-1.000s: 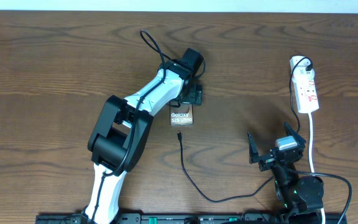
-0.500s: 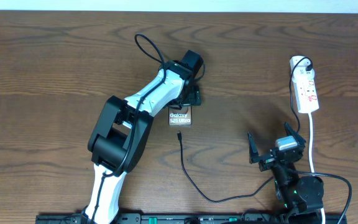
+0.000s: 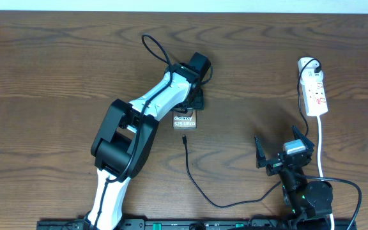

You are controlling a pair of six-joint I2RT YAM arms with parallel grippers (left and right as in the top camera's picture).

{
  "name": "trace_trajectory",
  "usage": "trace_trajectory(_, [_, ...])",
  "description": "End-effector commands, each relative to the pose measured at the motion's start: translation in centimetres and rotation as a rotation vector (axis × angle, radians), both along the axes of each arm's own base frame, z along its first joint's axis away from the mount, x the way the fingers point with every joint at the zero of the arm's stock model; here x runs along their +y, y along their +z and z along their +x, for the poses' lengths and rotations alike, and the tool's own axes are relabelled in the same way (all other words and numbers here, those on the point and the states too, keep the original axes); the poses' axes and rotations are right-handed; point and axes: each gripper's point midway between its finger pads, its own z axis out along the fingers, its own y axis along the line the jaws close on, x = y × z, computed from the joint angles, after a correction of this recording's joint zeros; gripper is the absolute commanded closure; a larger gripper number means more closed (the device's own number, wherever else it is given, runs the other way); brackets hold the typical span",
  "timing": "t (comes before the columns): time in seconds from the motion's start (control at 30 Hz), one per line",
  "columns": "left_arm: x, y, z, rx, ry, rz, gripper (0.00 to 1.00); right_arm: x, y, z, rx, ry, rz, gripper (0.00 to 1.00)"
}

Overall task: Plug charger to phone and switch on socket
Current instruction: 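Lower the left gripper and grasp the phone's top edge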

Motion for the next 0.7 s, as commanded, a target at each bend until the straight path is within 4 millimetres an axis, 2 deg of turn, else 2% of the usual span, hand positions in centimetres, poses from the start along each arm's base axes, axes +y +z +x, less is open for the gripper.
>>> trace_trajectory(0.0, [-1.1, -3.6, -3.5, 0.129, -0.051, -0.005, 0.17, 0.0, 0.0, 0.0, -0.005, 0.001, -0.01, 0.01])
trace_trajectory(0.03, [-1.2, -3.6, -3.4, 0.126, -0.053, -0.006, 0.06, 0.0, 0.0, 0.0, -0.005, 0.0, -0.01, 0.01])
trace_trajectory(0.07, [-1.3, -3.6, -3.4, 0.123, -0.054, -0.008, 0.02, 0.0, 0.0, 0.0, -0.005, 0.001, -0.01, 0.01])
trace_trajectory(0.23, [-1.2, -3.6, -3.5, 0.127, -0.054, -0.006, 0.0, 0.0, 0.0, 0.0, -0.005, 0.001, -0.01, 0.01])
trace_trajectory(0.37, [-1.1, -3.6, -3.6, 0.133, -0.054, -0.002, 0.11, 0.0, 0.0, 0.0, -0.005, 0.001, -0.01, 0.01])
trace_trajectory(0.47, [-1.0, -3.4, -3.4, 0.129, -0.051, -0.005, 0.14, 0.0, 0.0, 0.0, -0.005, 0.0, -0.01, 0.01])
trace_trajectory(0.67, [-0.5, -1.6, -2.5, 0.097, -0.039, -0.025, 0.21, 0.0, 0.0, 0.0, -0.005, 0.001, -0.01, 0.01])
